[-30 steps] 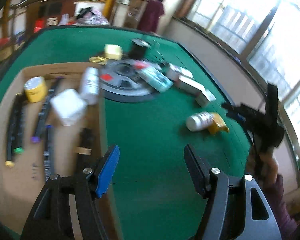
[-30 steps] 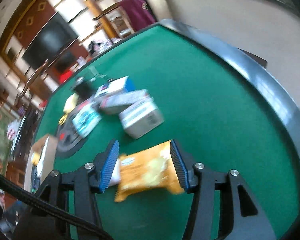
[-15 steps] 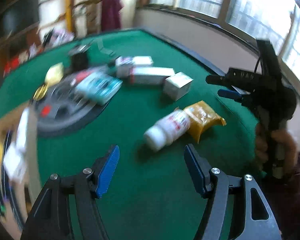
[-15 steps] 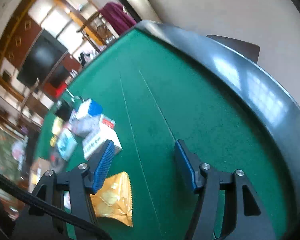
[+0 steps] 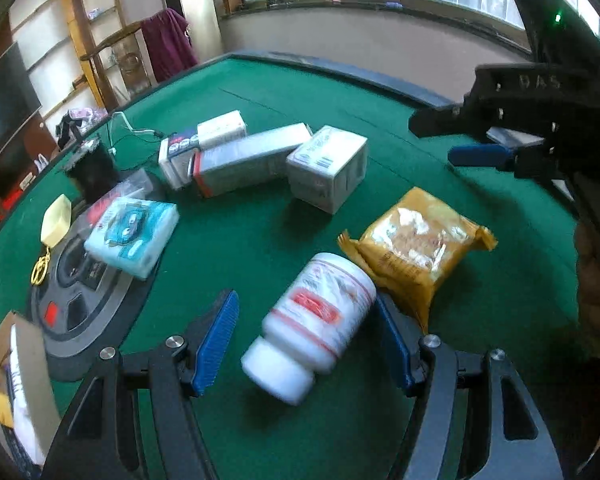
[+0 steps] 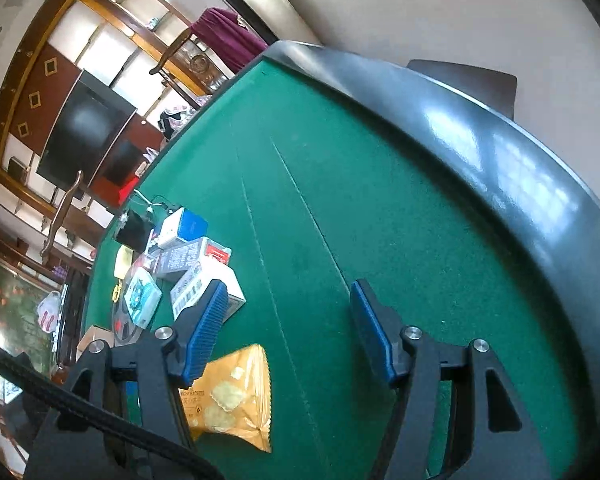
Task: Organize objects
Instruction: 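Reach to the white pill bottle and grasp it with the left tool, then hold the pill bottle with the left tool while the right tool grasps the blue cartoon tin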
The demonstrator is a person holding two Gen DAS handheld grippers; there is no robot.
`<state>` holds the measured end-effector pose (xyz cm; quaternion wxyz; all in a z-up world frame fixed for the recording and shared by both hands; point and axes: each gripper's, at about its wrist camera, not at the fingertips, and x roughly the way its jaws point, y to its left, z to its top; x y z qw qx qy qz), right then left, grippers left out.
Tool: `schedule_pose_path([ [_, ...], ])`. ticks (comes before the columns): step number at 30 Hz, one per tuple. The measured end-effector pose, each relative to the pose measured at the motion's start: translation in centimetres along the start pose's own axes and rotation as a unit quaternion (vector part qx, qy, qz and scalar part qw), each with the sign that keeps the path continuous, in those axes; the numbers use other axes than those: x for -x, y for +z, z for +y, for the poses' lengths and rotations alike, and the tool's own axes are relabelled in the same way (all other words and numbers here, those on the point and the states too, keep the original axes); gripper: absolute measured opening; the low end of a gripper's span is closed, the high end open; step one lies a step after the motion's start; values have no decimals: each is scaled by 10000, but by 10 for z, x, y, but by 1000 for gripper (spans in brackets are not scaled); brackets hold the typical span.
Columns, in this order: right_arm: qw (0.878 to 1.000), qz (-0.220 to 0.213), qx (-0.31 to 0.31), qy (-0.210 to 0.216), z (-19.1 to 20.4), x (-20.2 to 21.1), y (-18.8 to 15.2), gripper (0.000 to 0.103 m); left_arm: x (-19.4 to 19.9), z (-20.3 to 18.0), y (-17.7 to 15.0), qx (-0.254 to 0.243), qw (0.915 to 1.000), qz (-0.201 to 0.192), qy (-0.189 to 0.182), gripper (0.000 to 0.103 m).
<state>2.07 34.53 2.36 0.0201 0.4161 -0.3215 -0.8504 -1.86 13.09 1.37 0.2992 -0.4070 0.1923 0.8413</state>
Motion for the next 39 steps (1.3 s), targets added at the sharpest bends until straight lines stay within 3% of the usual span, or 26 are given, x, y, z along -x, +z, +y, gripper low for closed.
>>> schedule_pose_path([
  [3, 10000, -32, -27, -18, -1, 0, 1, 63, -1, 4, 2, 240, 9996, 136, 17, 58],
  [6, 9999, -56, 41, -118, 1, -2, 1, 63, 3, 12, -1, 506, 9985, 189, -75, 31],
  [7, 9999, -57, 61, -131, 1, -2, 1, 63, 5, 15, -2, 596, 9980, 216, -22, 30],
  [12, 9997, -73, 135, -190, 3, -3, 0, 63, 27, 39, -16, 1306, 9912, 134, -180, 30],
  [19, 9991, -115, 284, -308, 7, -5, -1, 63, 75, 48, -38, 1879, 9810, -240, -408, 30],
  [25, 9986, -146, 369, -363, 8, -6, -3, 64, 98, 48, -53, 1942, 9797, -460, -205, 30],
  [31, 9977, -180, 462, -472, 10, -7, -3, 63, 101, 53, -76, 2185, 9753, -324, 85, 30],
  [39, 9947, -308, 667, -714, 16, -9, -7, 63, 120, 12, -97, 1927, 9777, -538, -641, 30],
])
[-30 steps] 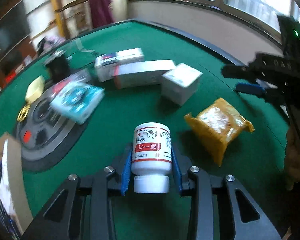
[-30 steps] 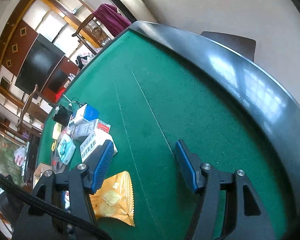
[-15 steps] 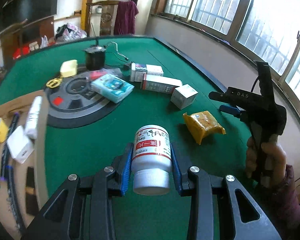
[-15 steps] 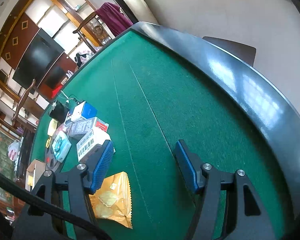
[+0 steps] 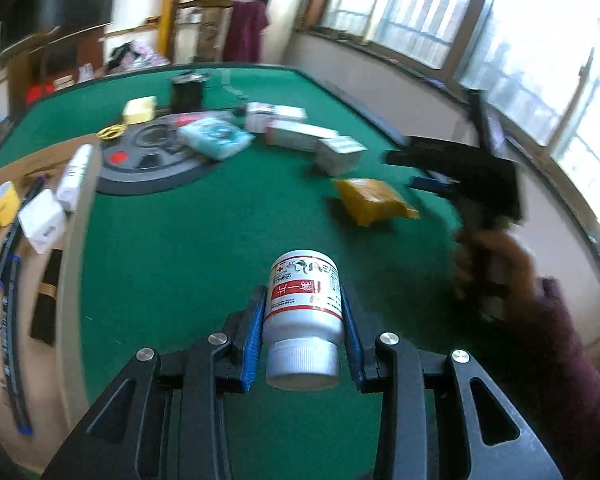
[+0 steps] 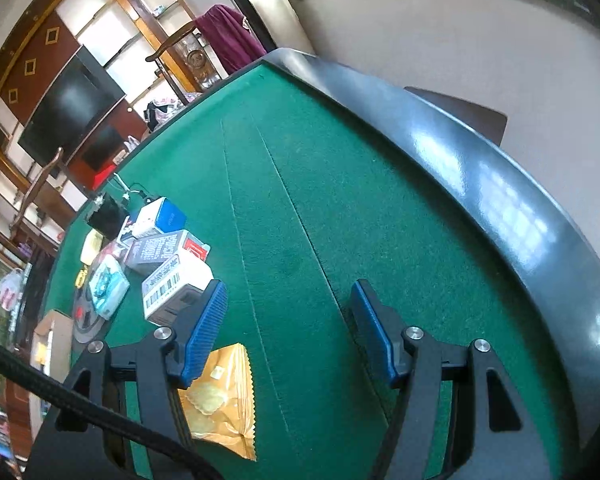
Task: Organize objects
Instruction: 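Hold the pill bottle with the left tool while the right tool grasps the blue cartoon tin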
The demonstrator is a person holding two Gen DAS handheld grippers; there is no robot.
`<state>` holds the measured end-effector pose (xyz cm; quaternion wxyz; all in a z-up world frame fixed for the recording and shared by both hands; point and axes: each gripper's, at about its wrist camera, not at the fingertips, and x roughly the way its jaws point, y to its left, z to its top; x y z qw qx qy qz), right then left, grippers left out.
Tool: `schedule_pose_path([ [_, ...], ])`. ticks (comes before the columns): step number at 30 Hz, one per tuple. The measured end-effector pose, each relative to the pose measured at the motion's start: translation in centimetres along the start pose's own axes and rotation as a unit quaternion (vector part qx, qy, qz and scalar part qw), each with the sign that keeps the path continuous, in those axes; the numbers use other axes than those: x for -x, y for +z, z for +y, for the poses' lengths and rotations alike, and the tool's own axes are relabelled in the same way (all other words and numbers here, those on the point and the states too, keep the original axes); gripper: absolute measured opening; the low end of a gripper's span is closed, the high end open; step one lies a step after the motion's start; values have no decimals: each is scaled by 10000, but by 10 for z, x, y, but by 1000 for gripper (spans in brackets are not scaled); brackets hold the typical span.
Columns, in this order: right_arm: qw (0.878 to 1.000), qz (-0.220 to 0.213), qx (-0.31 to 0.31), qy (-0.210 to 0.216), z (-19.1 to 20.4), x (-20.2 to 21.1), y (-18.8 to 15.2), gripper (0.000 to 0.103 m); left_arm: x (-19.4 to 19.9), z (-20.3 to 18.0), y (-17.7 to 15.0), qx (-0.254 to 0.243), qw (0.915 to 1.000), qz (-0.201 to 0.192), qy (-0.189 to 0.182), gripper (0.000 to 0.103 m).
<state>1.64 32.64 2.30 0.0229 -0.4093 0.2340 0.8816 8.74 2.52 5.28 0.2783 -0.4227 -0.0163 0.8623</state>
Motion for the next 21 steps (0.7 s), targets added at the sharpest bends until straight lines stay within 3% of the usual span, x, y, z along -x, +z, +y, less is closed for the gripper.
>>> schedule_pose_path([
  [4, 9992, -190, 180, -318, 12, 8, -2, 63, 19, -10, -11, -253, 9990, -167, -329, 31],
  [8, 9984, -300, 449, -184, 48, 25, -6, 64, 32, -8, -23, -452, 9973, -324, -479, 31],
  [15, 9869, 449, 1480, 461, 155, -7, -1, 67, 43, 13, -39, -370, 9960, -442, -681, 31],
  [21, 9746, 833, 2059, 285, 219, -54, 2, 67, 53, 41, -45, -113, 9963, -562, -640, 31],
])
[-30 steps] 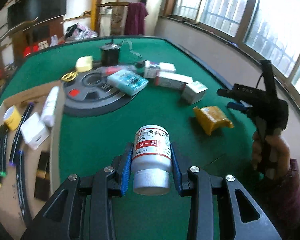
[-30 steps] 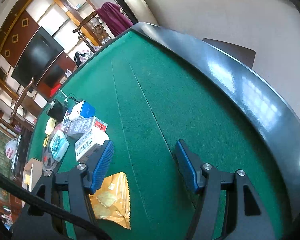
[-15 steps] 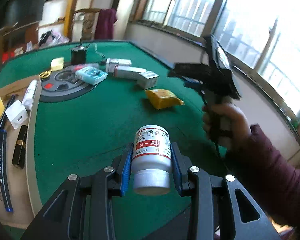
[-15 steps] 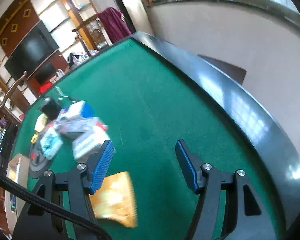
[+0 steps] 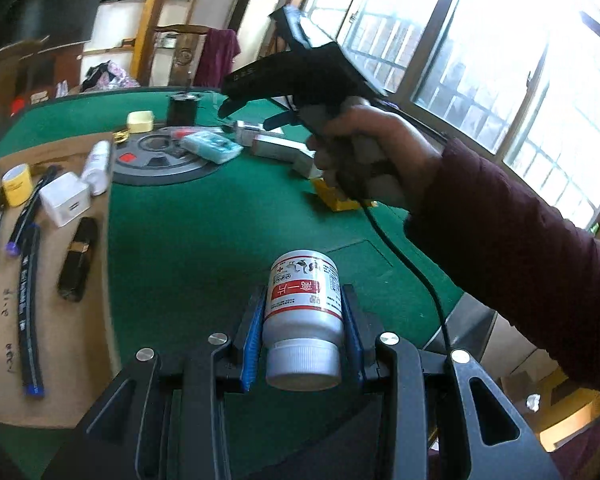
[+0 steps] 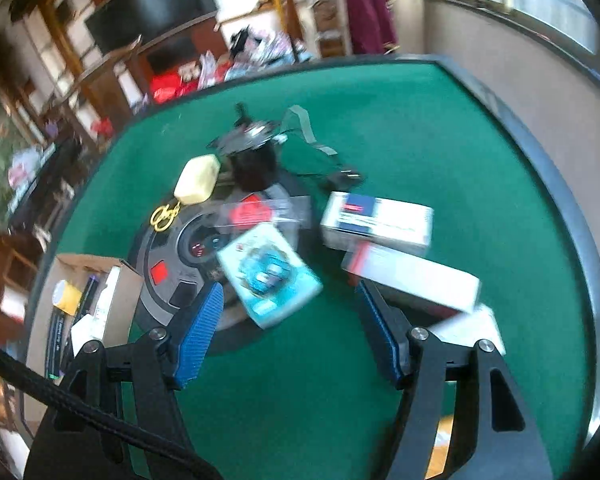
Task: Organize objects
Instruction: 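Hold the pill bottle with the left tool while the right tool grasps the blue cartoon tin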
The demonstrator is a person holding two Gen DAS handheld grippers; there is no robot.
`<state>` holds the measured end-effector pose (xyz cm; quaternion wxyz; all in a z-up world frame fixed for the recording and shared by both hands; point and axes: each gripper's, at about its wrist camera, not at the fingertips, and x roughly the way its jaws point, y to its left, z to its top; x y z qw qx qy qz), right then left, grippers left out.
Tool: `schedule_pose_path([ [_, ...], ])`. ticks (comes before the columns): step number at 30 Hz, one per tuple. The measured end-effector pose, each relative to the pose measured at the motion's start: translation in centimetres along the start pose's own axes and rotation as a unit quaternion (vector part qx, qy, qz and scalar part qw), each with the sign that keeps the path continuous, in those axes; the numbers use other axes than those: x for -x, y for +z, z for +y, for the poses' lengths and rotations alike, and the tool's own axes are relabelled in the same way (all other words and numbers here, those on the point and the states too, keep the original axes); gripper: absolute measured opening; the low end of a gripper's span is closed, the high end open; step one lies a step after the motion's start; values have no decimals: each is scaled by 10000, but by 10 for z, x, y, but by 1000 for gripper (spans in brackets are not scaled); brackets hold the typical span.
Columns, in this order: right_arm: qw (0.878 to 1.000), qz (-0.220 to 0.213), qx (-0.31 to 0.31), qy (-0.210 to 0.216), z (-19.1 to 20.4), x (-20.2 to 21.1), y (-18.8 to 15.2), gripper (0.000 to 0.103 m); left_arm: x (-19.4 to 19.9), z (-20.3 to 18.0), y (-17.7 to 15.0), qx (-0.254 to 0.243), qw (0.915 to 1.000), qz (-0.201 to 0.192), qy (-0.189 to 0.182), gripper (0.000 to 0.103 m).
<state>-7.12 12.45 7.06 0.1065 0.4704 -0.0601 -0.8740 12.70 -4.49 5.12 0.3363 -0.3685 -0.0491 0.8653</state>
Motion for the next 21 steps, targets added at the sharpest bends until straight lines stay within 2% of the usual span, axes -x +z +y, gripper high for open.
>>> schedule_pose_path([
  [5, 9979, 441, 380, -285, 30, -42, 8, 67, 5, 15, -3, 154, 9999, -60, -22, 31],
  [8, 9935, 749, 593, -612, 42, -65, 9, 67, 5, 19, -4, 175, 9998, -76, -71, 31],
  [11, 9886, 754, 787, -1034, 49, -77, 7, 67, 4, 22, -5, 190, 9997, -85, -123, 31],
  [14, 9847, 763, 951, -1245, 52, -81, 4, 67, 5, 26, -5, 238, 9995, -92, -167, 31],
  [17, 9861, 736, 891, -1197, 48, -80, 4, 67, 6, 28, -6, 270, 9994, -86, -190, 31],
  [20, 9906, 871, 460, -953, 30, -80, 8, 66, 6, 28, -6, 302, 9993, -76, -222, 31],
  [21, 9913, 865, 357, -922, 25, -78, 7, 61, 7, 28, -7, 297, 9993, -83, -225, 31],
])
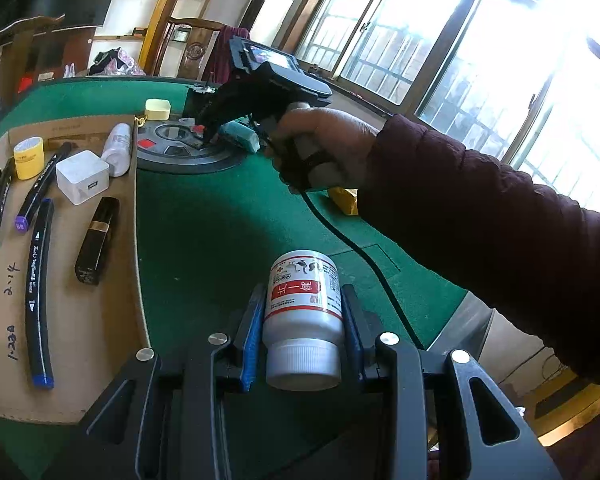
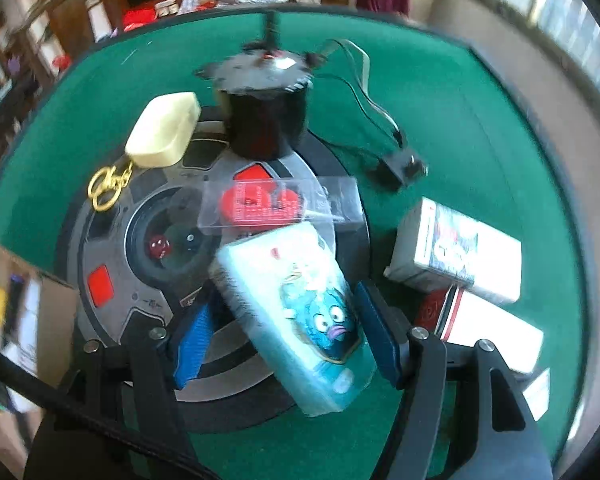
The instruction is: Organize objects
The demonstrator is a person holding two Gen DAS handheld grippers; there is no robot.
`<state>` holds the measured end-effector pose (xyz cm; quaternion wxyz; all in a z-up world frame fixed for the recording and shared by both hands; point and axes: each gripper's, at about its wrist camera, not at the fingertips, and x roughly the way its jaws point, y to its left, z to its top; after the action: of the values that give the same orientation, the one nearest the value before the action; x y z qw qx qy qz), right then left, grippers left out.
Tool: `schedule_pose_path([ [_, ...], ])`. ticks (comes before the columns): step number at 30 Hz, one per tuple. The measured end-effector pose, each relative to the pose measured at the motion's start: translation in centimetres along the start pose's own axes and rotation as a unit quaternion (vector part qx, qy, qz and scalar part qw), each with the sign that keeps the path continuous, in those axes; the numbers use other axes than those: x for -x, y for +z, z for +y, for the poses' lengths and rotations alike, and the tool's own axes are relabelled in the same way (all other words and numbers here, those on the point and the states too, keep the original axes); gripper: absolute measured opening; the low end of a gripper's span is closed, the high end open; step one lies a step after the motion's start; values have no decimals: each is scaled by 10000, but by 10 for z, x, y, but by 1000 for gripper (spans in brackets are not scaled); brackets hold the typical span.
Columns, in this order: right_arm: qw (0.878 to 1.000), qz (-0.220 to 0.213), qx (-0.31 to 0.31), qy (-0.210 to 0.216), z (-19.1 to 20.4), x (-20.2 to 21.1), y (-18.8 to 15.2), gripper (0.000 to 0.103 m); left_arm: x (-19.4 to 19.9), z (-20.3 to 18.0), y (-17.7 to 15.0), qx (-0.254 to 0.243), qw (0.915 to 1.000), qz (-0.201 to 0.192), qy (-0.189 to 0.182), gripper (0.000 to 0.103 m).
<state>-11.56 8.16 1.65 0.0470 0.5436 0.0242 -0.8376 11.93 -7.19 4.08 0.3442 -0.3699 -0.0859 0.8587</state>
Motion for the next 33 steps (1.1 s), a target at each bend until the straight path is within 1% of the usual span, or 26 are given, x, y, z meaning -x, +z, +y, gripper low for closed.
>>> schedule_pose_path([
  [2, 10000, -6, 5, 93, -3, 2, -5, 45, 0, -1, 0, -15, 10000, -9, 0, 31],
  [3, 9999, -7, 12, 163, -4, 6, -9, 29, 0, -1, 0, -19, 10000, -7, -6, 31],
  [4, 9998, 18, 6, 194, -5, 7, -10, 23, -1, -1, 1, -21, 10000, 0, -13, 31],
  [6, 9999, 28, 0, 162, -6, 11, -17, 21, -2, -2, 1, -43, 10000, 15, -25, 31],
  [9, 9999, -16, 108, 134, -5, 16, -29, 21, -1, -5, 0, -65, 10000, 38, -39, 31],
  [13, 9997, 6, 86, 243, -8, 25, -43, 18, 4, -9, -1, -90, 10000, 14, -25, 31],
  [21, 9974, -38, 125, 706, -15, 54, -83, 17, 7, -13, -3, -115, 9999, 3, -3, 31],
  [22, 9970, -50, 123, 768, -9, 53, -81, 17, 8, -13, -2, -113, 9999, -3, -6, 31],
  [25, 9948, -107, 95, 1012, -11, 67, -97, 17, 13, -18, -5, -146, 9999, -42, 16, 31],
  [28, 9935, -195, 142, 1116, -4, 79, -107, 18, 20, -21, -7, -177, 9998, -101, 39, 31],
  [33, 9914, -329, 213, 1250, 7, 90, -119, 18, 36, -16, -6, -73, 9990, -335, 294, 31],
])
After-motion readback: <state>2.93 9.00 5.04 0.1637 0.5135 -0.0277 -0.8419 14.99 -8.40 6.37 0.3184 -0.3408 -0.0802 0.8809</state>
